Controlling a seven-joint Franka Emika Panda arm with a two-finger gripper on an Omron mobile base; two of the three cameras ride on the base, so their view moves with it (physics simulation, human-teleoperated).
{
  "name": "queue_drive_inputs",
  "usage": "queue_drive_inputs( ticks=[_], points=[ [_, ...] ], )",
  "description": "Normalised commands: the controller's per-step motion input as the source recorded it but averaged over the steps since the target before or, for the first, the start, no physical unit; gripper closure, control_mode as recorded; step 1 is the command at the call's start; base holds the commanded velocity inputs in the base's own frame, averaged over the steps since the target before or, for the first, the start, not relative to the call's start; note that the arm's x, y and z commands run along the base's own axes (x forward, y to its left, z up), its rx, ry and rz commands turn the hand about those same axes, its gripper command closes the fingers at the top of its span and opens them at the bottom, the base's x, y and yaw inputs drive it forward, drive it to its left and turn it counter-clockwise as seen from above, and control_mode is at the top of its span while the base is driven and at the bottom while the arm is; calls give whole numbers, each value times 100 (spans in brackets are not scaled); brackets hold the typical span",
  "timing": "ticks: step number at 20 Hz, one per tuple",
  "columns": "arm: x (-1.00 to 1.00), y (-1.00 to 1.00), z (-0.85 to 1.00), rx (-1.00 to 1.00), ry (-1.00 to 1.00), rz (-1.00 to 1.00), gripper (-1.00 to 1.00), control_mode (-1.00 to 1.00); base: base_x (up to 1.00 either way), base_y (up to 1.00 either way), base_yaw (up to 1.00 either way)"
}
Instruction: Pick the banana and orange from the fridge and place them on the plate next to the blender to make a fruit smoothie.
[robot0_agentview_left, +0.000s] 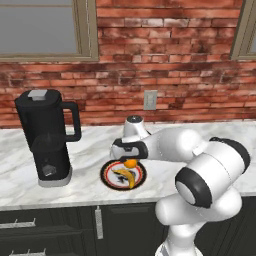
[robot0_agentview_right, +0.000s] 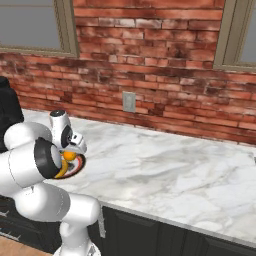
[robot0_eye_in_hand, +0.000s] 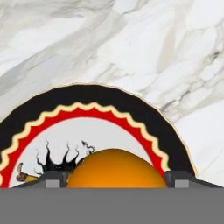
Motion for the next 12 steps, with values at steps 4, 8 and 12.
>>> queue_drive_inputs(
  ticks=[4, 8, 12],
  points=[
    [2, 1, -4, 0, -2, -3, -100, -100, 0, 0, 0],
    [0, 0, 0, 0, -4, 0, -100, -100, 0, 0, 0],
    [-13, 0, 19, 0, -11, 0, -100, -100, 0, 0, 0]
  ],
)
